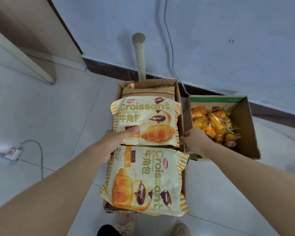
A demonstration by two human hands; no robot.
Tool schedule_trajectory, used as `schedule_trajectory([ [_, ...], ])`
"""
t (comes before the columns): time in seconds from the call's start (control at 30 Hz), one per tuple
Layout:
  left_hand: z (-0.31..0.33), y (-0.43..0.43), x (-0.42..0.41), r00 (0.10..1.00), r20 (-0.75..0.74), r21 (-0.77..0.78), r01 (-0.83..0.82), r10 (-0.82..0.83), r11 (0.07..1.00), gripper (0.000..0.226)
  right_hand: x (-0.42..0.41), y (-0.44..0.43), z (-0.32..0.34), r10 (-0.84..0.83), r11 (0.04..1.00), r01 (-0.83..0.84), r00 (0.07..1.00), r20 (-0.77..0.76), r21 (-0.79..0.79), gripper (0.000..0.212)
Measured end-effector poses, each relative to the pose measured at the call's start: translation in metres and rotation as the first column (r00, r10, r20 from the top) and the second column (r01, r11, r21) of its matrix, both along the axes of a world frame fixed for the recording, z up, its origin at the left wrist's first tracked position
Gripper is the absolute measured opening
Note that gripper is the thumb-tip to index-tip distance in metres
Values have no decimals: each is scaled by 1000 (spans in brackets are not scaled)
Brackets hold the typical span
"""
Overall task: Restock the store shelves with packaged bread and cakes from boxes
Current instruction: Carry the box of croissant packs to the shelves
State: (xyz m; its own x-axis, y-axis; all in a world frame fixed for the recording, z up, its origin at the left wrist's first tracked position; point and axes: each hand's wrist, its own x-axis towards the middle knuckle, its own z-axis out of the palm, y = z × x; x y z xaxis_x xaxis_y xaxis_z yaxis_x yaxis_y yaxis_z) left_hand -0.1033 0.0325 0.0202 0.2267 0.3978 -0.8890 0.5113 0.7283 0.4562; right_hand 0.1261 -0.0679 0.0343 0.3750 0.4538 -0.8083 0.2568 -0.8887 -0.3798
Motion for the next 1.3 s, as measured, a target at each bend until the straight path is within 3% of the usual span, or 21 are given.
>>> schedule_trajectory([
  [0.27, 192, 18, -27, 999, 39, 67, -22, 19, 998, 77, -30, 31, 184, 141, 986, -148, 986, 83, 82, 30],
  [0.43, 320, 24, -62, 994, 64, 206, -96, 84, 974, 43, -61, 56, 312, 222, 950, -248, 964, 149, 189, 33],
  [0.6, 435, 2, -110, 978, 141, 305, -189, 152, 933, 43, -100, 61, 418, 274, 910, -328, 935, 226, 254, 19],
  [0.73, 510, -37, -153, 945, 168, 350, -324, 281, 879, 36, -144, 54, 493, 366, 839, -446, 886, 284, 311, 25],
  [0.97, 581, -135, -251, 819, 141, 348, -567, 556, 747, 44, -245, 25, 563, 610, 663, -661, 749, 259, 353, 21],
  [1.07, 598, -186, -297, 731, 124, 330, -668, 671, 667, 62, -298, 3, 582, 722, 543, -755, 643, 256, 366, 29],
  [1.17, 611, -241, -343, 629, 143, 332, -758, 764, 562, 51, -356, -23, 593, 803, 454, -810, 552, 224, 372, 33],
  [1.3, 622, -324, -402, 477, 149, 329, -850, 866, 411, 58, -443, -67, 607, 895, 272, -881, 379, 234, 387, 29],
])
